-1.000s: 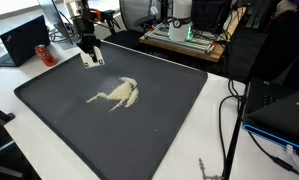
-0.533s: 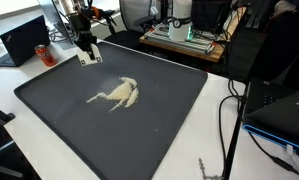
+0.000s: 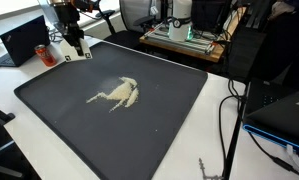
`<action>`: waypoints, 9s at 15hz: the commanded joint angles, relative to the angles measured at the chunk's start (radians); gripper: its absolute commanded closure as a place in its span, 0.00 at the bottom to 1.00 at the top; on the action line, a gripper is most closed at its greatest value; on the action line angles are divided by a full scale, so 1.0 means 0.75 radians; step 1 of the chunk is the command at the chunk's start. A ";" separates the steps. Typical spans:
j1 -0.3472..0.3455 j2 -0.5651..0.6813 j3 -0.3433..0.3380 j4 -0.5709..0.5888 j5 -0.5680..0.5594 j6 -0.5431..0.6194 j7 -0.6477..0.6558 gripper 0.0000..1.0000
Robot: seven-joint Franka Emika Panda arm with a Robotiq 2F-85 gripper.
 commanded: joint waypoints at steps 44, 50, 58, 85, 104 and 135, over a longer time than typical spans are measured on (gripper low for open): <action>-0.185 0.402 0.250 0.495 -0.018 -0.503 -0.795 0.99; -0.352 0.465 0.301 0.475 0.272 -0.497 -1.015 0.99; -0.394 0.493 0.283 0.405 0.500 -0.510 -1.220 0.99; -0.171 -0.199 -0.025 -0.650 0.969 -0.098 -1.551 0.99; 0.143 -0.609 0.170 -0.888 -0.148 0.559 -0.598 0.99; 0.256 -0.059 0.205 -0.483 -0.576 0.514 -0.673 0.99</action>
